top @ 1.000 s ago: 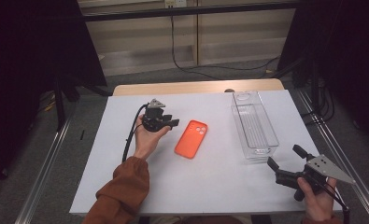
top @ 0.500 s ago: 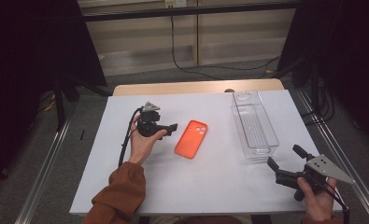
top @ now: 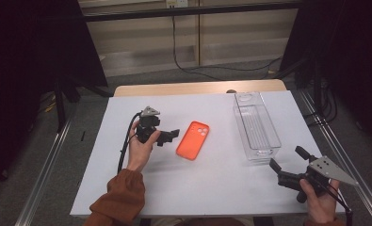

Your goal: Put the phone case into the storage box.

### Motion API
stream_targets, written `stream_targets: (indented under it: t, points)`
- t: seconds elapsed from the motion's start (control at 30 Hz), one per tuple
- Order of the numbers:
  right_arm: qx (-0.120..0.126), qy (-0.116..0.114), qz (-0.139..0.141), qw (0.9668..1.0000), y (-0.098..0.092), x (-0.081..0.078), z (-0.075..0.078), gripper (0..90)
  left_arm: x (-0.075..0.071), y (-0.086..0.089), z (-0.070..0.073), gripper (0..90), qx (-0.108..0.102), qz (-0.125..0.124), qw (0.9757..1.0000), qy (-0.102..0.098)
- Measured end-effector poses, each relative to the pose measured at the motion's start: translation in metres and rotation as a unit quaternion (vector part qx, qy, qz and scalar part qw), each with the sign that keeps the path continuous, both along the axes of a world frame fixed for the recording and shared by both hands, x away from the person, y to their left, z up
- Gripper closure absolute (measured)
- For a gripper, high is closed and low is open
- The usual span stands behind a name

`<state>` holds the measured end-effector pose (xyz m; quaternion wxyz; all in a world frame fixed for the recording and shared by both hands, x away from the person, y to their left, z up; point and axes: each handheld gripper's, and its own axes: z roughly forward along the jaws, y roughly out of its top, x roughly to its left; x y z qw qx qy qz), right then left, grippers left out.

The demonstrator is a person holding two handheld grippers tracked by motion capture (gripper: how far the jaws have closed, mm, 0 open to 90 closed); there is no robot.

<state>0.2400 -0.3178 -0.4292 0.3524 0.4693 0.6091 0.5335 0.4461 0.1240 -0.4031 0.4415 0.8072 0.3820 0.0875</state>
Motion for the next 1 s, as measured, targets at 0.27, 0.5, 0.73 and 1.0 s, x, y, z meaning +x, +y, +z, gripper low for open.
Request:
stream_targets:
  t: [0.27, 0.5, 0.73, 1.0]
  points:
    - [0.002, 0.000, 0.001, 1.0000, 0.000, -0.001, 0.000, 0.0, -0.005, -0.006, -0.004, 4.4, -0.005, -0.031, 0.9992, 0.024]
    - [0.001, 0.000, 0.001, 1.0000, 0.000, 0.000, 0.000, 0.0, -0.011, -0.018, -0.005, 4.0, 0.015, -0.047, 0.9986, 0.021]
    - [0.001, 0.000, 0.001, 1.0000, 0.000, 0.000, 0.000, 0.0, -0.013, -0.033, -0.009, 4.1, 0.040, -0.038, 0.9981, 0.026]
    - [0.000, 0.002, 0.002, 1.0000, 0.000, 0.000, 0.000, 0.0, -0.007, -0.046, -0.007, 4.5, 0.046, -0.045, 0.9967, 0.050]
